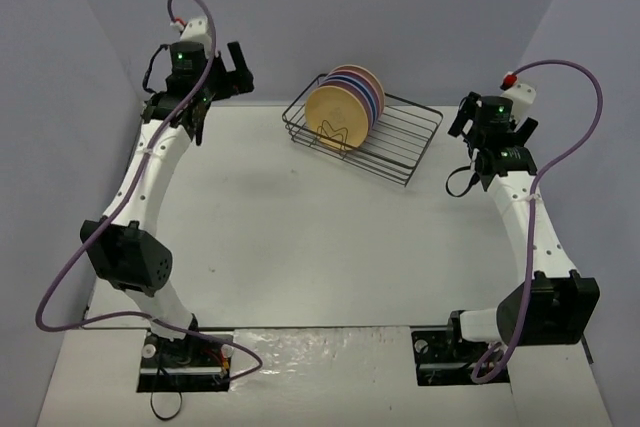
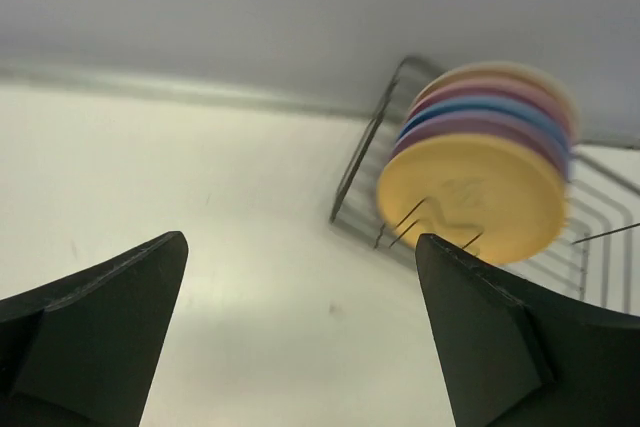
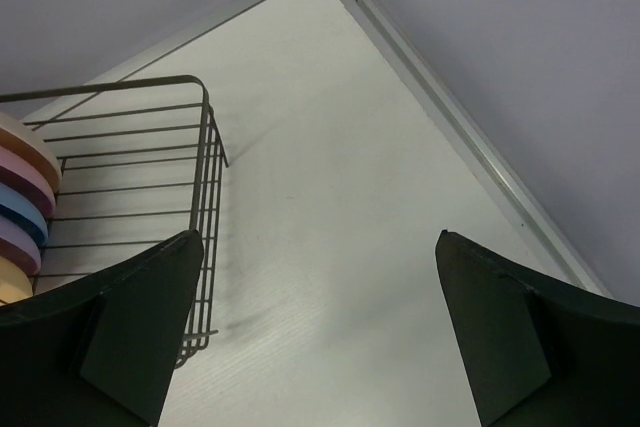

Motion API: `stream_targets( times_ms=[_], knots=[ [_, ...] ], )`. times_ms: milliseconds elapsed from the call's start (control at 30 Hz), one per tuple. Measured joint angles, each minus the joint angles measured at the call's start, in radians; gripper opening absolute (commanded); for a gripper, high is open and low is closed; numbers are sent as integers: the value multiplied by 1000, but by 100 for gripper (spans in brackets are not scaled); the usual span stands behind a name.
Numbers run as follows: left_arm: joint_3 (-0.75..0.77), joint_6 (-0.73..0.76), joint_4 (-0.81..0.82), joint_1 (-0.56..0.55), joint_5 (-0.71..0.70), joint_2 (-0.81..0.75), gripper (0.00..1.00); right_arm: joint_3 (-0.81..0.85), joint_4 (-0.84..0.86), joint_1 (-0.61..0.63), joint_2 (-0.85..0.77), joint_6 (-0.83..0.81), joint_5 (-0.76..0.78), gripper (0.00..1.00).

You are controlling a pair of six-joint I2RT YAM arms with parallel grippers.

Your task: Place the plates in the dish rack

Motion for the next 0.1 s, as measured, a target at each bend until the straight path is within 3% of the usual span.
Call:
stream_targets(
  times_ms=[100],
  knots=[
    [-165,-75,-85,40,-21,8,97,-29,-3,0,-27,23,11,100]
  ],
)
